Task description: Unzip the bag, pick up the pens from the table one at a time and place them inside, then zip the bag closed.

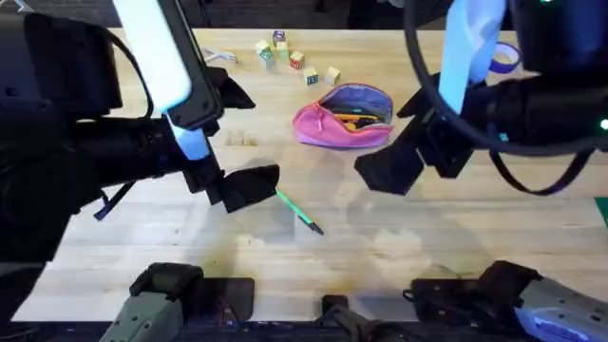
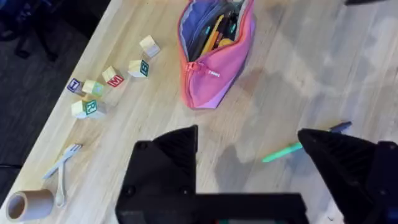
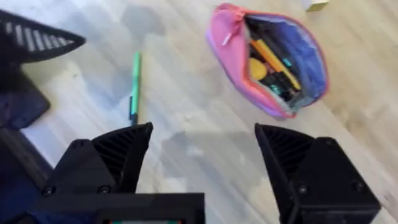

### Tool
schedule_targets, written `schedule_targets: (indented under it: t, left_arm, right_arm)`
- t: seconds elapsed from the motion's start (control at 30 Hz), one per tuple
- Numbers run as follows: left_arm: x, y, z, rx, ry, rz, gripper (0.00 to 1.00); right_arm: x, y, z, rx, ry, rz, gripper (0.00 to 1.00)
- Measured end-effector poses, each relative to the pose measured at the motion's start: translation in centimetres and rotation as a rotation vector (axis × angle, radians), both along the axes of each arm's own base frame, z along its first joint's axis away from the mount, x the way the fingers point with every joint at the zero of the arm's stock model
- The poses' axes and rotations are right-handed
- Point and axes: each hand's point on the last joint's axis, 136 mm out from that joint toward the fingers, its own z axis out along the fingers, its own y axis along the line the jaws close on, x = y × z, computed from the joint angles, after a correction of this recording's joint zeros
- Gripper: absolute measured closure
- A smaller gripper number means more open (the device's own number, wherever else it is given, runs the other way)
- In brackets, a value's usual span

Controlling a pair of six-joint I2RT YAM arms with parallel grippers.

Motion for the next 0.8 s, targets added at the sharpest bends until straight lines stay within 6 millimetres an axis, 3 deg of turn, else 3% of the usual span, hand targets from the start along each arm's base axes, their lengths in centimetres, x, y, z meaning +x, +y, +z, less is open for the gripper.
schedule_targets:
  t: [0.47, 0.8]
  left_arm:
    - [0.0, 0.1, -0.1, 0.005, 0.002, 0.004, 0.008]
    - [-0.9, 1.6, -1.3, 0.084, 0.042, 0.070, 0.007]
  right_arm:
    - [-0.9, 1.0, 0.0, 0.035, 0.040, -0.014, 0.004]
    - [-2.6, 2.7, 0.3, 0.137, 0.141, 0.025, 0.004]
